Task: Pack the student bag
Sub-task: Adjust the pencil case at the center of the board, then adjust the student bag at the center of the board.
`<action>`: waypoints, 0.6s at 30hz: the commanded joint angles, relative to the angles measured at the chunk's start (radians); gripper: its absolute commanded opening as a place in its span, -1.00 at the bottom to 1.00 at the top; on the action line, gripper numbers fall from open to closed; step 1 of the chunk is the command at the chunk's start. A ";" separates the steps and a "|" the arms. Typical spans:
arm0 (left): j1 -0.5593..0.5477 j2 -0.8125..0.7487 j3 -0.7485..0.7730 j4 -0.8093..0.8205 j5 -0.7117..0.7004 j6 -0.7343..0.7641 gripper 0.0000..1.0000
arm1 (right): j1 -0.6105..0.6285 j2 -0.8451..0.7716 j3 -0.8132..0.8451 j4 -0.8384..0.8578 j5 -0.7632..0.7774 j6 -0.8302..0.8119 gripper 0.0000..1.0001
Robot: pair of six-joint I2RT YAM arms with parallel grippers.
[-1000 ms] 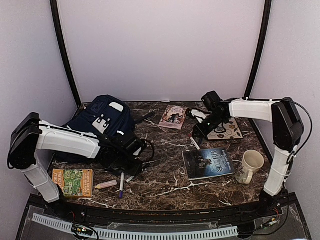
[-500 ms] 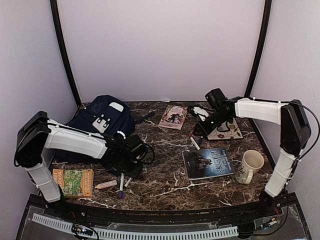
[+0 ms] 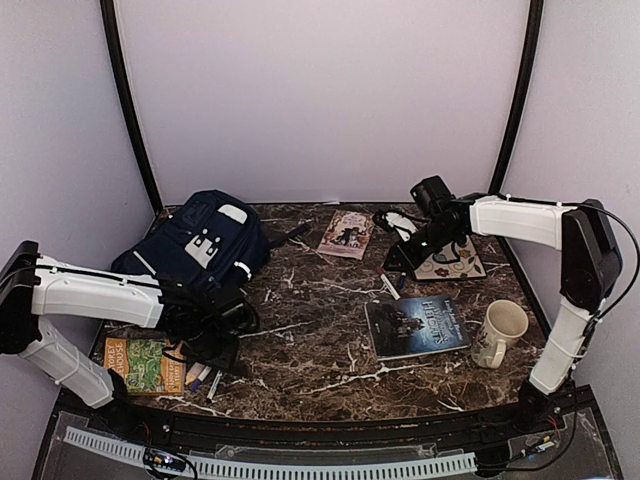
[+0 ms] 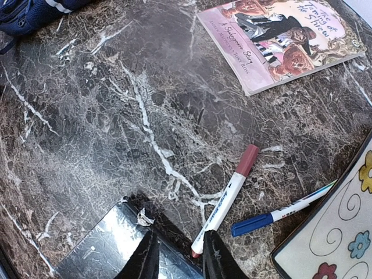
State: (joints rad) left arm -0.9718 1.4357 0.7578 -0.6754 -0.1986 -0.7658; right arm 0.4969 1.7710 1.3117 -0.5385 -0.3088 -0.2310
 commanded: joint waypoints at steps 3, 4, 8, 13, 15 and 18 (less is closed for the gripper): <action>0.081 -0.111 0.167 -0.101 -0.093 0.093 0.39 | 0.005 -0.020 0.026 0.002 -0.025 -0.018 -0.43; 0.115 -0.123 0.180 -0.100 -0.087 0.117 0.42 | 0.004 -0.029 0.021 0.003 -0.023 -0.022 -0.43; 0.318 -0.171 0.194 -0.098 -0.093 0.142 0.57 | 0.002 -0.087 -0.050 0.049 -0.014 -0.048 -0.41; 0.611 -0.201 0.156 -0.034 -0.057 0.157 0.77 | -0.001 -0.133 -0.127 0.131 -0.043 -0.073 -0.37; 0.739 -0.191 0.141 0.000 0.017 0.175 0.82 | -0.001 -0.146 -0.136 0.139 -0.062 -0.071 -0.36; 0.893 -0.153 0.127 0.059 0.081 0.193 0.82 | -0.001 -0.168 -0.152 0.161 -0.118 -0.076 -0.35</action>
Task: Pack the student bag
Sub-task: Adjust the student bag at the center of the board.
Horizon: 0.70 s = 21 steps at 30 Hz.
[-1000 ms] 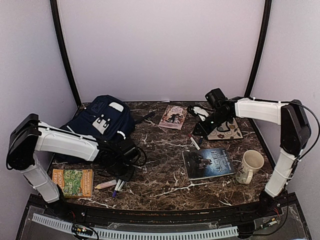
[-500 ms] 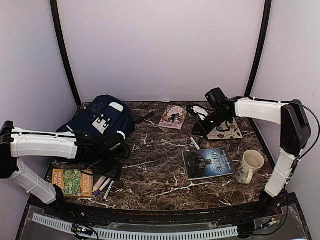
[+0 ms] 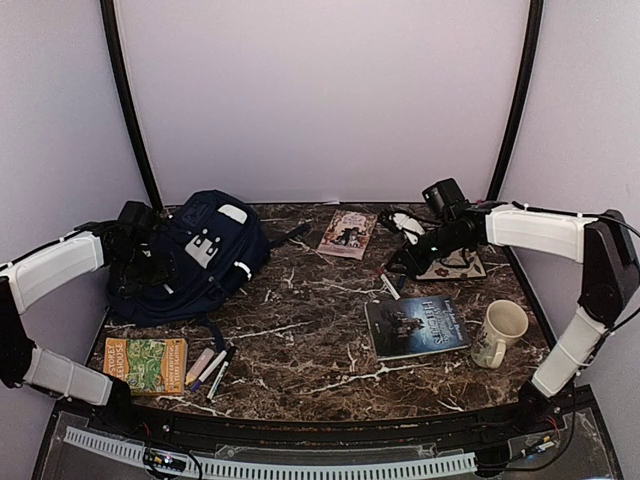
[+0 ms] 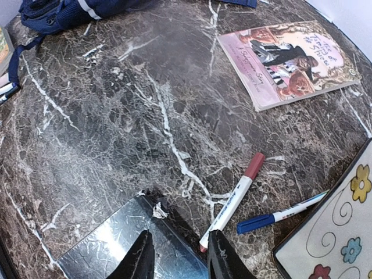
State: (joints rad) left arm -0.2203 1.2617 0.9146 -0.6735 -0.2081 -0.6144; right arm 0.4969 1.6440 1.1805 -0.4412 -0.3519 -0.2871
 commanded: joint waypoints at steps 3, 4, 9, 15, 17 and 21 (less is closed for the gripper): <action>0.230 0.072 -0.028 0.119 0.123 0.038 0.79 | -0.001 -0.044 -0.021 0.062 -0.088 -0.035 -0.34; 0.253 0.094 -0.023 0.133 0.141 0.032 0.78 | -0.001 -0.044 -0.035 0.064 -0.085 -0.042 -0.34; 0.287 0.195 -0.008 0.187 0.221 -0.018 0.61 | -0.001 -0.075 -0.064 0.070 -0.062 -0.071 -0.34; 0.257 0.234 -0.076 0.336 0.374 -0.043 0.01 | -0.001 -0.080 -0.062 0.061 -0.038 -0.098 -0.34; 0.209 0.245 -0.078 0.351 0.375 -0.038 -0.17 | -0.002 -0.080 -0.066 0.062 -0.038 -0.103 -0.34; 0.078 0.260 -0.081 0.403 0.397 -0.062 -0.30 | -0.001 -0.069 -0.065 0.059 -0.043 -0.111 -0.33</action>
State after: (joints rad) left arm -0.0242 1.5036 0.8532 -0.3630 0.0765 -0.6582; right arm 0.4965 1.5852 1.1145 -0.3965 -0.3962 -0.3775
